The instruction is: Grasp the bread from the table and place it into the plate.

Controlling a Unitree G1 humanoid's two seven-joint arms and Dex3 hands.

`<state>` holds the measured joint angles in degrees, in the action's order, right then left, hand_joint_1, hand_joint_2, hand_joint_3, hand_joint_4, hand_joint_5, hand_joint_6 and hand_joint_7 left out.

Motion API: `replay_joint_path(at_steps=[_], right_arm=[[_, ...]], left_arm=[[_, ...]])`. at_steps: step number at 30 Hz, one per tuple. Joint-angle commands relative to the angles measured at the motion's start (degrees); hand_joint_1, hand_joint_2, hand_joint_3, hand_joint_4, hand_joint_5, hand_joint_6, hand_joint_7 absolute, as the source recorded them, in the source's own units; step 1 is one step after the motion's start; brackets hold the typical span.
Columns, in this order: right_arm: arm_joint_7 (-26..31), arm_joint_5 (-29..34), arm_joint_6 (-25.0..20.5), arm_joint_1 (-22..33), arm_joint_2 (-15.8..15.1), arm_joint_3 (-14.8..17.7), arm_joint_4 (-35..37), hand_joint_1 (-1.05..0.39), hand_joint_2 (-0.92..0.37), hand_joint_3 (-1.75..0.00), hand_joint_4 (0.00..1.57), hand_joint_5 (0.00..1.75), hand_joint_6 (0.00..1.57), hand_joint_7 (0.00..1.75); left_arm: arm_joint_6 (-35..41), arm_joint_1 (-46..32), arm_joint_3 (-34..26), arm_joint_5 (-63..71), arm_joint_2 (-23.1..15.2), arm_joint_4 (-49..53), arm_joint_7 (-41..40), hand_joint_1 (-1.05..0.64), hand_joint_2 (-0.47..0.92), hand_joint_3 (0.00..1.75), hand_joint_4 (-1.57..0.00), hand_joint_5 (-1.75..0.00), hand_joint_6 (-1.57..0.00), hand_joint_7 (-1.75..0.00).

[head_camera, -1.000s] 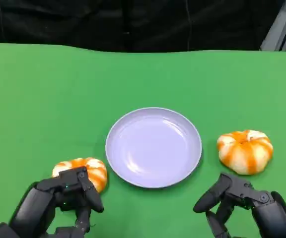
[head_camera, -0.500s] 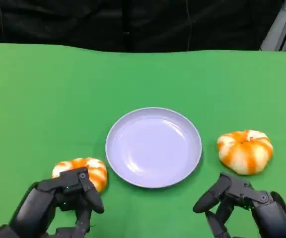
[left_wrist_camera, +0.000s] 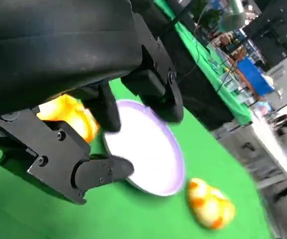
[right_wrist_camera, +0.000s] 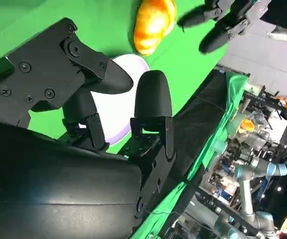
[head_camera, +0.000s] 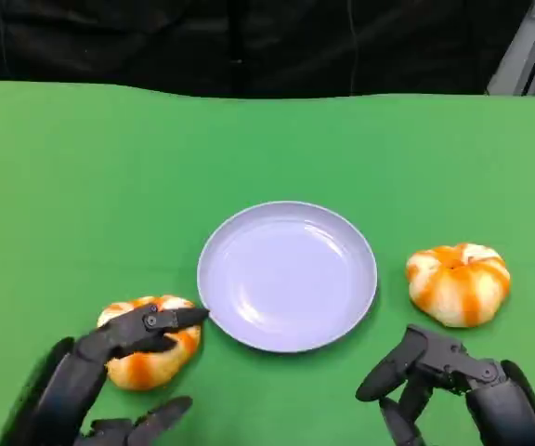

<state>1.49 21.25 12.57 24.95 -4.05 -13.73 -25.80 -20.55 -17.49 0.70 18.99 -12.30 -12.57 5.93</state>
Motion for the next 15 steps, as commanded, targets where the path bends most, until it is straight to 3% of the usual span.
replay_joint_path(at_steps=[1, 2, 5, 15], right_arm=[[0.6, -0.3, 0.0, 0.5, 0.1, 0.3, -0.5, -0.15, -0.44, -1.15, 0.8, 1.54, 0.73, 1.19], [0.6, -0.5, 0.2, 0.5, 0.0, 0.5, -0.5, -0.14, -0.44, -1.15, 0.81, 1.54, 0.73, 1.2], [0.8, -0.4, 0.6, 0.6, -0.2, 0.7, -0.4, -0.15, -0.45, -1.13, 0.8, 1.55, 0.73, 1.2], [1.0, -0.3, 0.7, 0.6, -0.4, 0.7, -0.4, -0.15, -0.48, -1.1, 0.8, 1.54, 0.73, 1.19]], left_arm=[[0.4, 0.2, -0.4, 7.3, -3.3, -0.3, -2.3, -0.35, 0.92, 0.05, -0.09, -0.57, -0.29, 0.0], [1.3, 0.7, -0.1, 10.1, -4.1, -0.5, -2.5, -0.42, 0.92, 0.05, -0.04, -0.51, -0.21, 0.0], [3.5, 1.9, 0.5, 14.7, -4.9, -0.9, -2.8, -0.51, 0.92, 0.03, -0.01, -0.45, -0.17, -0.01], [4.7, 2.0, 1.1, 15.5, -5.0, -1.3, -3.2, -0.53, 0.92, 0.03, -0.01, -0.43, -0.17, -0.01]])
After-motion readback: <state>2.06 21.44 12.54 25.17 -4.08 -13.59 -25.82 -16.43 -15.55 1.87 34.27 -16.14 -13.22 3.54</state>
